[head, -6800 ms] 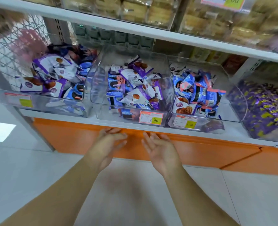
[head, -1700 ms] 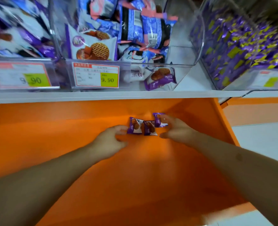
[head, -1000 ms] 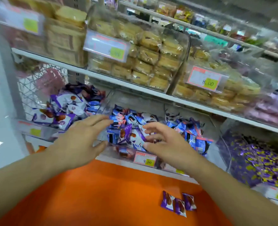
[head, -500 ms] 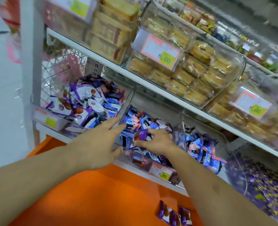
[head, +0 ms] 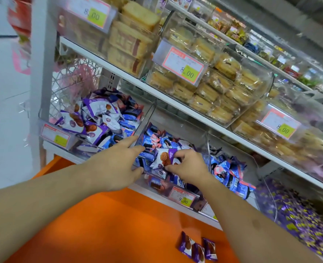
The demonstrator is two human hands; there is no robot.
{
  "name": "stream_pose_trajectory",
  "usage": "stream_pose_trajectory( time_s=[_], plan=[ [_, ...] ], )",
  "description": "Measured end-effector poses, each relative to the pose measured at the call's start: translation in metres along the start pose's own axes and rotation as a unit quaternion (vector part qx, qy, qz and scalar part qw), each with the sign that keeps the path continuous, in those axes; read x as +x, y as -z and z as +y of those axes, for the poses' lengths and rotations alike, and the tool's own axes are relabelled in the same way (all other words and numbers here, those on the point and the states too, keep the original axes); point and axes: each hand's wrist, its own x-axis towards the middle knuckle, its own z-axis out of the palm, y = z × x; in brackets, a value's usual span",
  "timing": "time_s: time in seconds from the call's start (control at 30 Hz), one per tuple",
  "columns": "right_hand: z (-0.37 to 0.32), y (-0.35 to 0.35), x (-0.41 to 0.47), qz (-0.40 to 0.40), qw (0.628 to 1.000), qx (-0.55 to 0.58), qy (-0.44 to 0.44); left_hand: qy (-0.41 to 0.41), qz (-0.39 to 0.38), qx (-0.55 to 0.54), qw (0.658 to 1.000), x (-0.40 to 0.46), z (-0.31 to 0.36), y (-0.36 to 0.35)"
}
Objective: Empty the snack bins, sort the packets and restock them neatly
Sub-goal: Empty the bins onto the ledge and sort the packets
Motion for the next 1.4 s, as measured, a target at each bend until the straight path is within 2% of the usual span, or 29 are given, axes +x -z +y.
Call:
stream_pose_trajectory(
  time_s=[0.1,0.2,0.3,0.4,0.47,0.6,0.67,0.83,0.9,0.97,1.13,1.27,1.4],
  plan=[
    [-0.007,0.016,-0.01,0.035,0.994,0.097,0.027,0.008,0.016,0.007,1.0,0.0,0.007,0.005],
    [-0.014,0.029,-0.02,0.079,0.988,0.12,0.063,-0.004,0.071,0.007,0.997,-0.001,0.016,0.012],
    [-0.024,0.04,-0.042,0.093,0.979,0.151,0.101,-0.016,0.113,-0.121,0.986,-0.006,0.033,0.017],
    [-0.036,0.05,-0.078,0.085,0.966,0.19,0.152,0.001,0.045,-0.323,0.945,-0.013,0.053,0.016],
    [-0.037,0.054,-0.104,0.075,0.955,0.237,0.161,0.01,0.001,-0.402,0.916,-0.017,0.065,0.012],
    [-0.019,0.056,-0.15,0.064,0.943,0.287,0.156,0.024,-0.079,-0.574,0.815,-0.031,0.096,-0.008],
    [-0.003,0.053,-0.17,0.045,0.945,0.29,0.143,0.029,-0.113,-0.599,0.792,-0.037,0.112,-0.026],
    [0.055,0.038,-0.211,-0.012,0.946,0.318,0.064,0.046,-0.171,-0.611,0.772,-0.047,0.134,-0.072],
    [0.084,0.029,-0.223,-0.013,0.936,0.352,-0.016,0.056,-0.201,-0.595,0.776,-0.051,0.138,-0.094],
    [0.117,0.02,-0.229,-0.025,0.934,0.352,-0.054,0.07,-0.222,-0.56,0.795,-0.052,0.141,-0.118],
    [0.211,-0.011,-0.223,-0.102,0.956,0.236,-0.141,0.124,-0.217,-0.452,0.857,-0.04,0.144,-0.197],
    [0.29,-0.052,-0.21,-0.132,0.957,0.156,-0.204,0.104,-0.223,-0.322,0.914,-0.006,0.136,-0.275],
    [0.348,-0.092,-0.192,-0.158,0.948,0.124,-0.245,0.102,-0.233,-0.251,0.934,0.033,0.13,-0.351]
  ],
)
